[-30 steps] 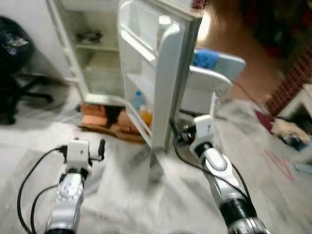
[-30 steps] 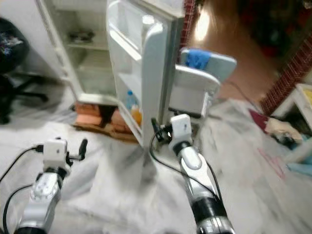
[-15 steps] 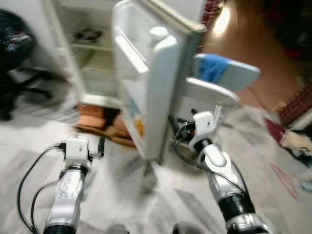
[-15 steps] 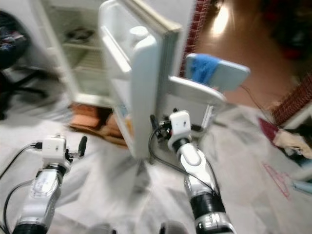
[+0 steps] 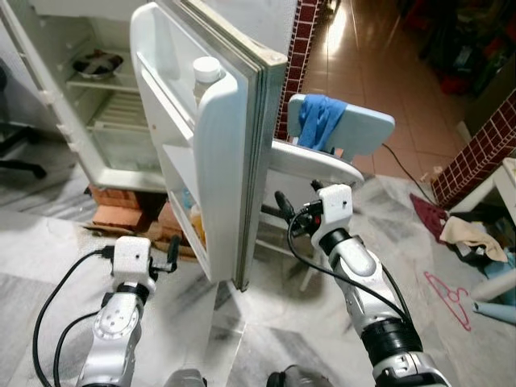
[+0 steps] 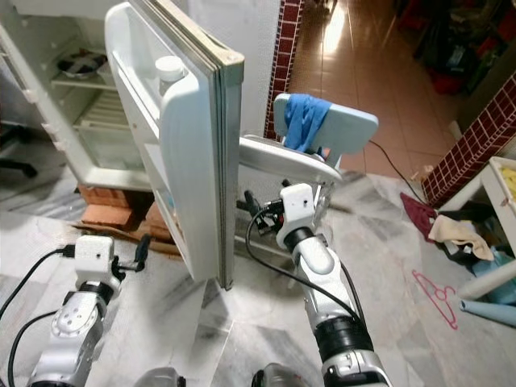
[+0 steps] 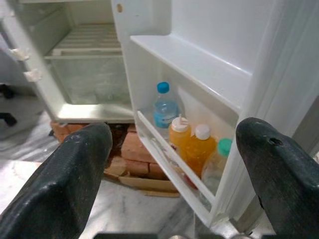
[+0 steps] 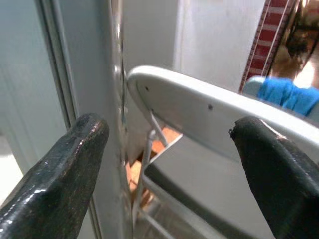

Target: Restocking fridge

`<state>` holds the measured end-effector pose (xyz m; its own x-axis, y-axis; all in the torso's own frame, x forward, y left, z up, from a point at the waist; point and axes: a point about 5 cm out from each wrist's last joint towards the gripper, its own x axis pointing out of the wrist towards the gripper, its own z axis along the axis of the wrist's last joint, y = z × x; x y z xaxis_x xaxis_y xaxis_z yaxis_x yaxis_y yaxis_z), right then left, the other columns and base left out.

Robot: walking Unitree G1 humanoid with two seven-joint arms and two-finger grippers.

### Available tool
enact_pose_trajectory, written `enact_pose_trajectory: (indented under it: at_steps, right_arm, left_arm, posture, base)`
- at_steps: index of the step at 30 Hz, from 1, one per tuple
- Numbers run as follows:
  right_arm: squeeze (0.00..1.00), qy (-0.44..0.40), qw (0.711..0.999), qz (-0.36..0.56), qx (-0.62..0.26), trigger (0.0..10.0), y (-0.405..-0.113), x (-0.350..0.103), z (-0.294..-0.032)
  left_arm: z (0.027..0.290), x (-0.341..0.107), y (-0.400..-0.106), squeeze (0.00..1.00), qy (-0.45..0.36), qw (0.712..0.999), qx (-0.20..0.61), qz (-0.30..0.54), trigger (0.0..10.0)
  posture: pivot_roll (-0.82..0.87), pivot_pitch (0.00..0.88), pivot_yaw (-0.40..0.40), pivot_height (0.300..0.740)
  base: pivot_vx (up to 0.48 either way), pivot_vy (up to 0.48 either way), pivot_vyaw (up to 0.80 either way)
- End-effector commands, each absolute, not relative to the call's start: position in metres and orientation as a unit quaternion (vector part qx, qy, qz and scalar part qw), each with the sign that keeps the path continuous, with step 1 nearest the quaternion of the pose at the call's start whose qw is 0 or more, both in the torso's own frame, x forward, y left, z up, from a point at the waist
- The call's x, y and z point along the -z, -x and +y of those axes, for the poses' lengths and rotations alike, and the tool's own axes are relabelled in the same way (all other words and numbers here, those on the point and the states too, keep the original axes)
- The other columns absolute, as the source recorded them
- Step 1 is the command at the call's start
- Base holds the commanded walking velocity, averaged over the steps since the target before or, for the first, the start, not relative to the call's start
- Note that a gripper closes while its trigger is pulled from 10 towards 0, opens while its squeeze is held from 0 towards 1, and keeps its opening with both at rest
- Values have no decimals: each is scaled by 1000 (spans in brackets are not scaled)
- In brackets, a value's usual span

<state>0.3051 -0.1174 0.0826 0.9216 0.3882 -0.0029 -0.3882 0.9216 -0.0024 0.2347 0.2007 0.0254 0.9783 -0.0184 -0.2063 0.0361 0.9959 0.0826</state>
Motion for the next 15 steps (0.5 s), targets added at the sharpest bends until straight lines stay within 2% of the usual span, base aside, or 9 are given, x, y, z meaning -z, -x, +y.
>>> enact_pose_trajectory:
  at_steps: [1,4,12,15]
  right_arm:
    - [0,8,980,-11,-197,10000,-314,-91,-116]
    - [0,-6,981,-13,-195,10000,-320,-96,-113]
    - [0,-16,977,-18,-213,10000,-329,-105,-99]
    - [0,-43,976,-17,-211,10000,-335,-109,-91]
  left_arm:
    - [207,-22,-231,0,-42,993,4,111,10000]
    - [209,-22,-229,0,-44,993,-1,112,10000]
    - [212,-24,-226,0,-46,993,-14,109,10000]
    - [213,-22,-221,0,-46,992,-15,113,10000]
  posture:
    - [62,0,-47,740]
    - [71,0,-50,740]
    - [85,0,-43,740]
    - [87,0,-41,740]
  base:
    - [0,0,800]
    - [0,0,792]
    - [0,0,0]
    - [0,0,0]
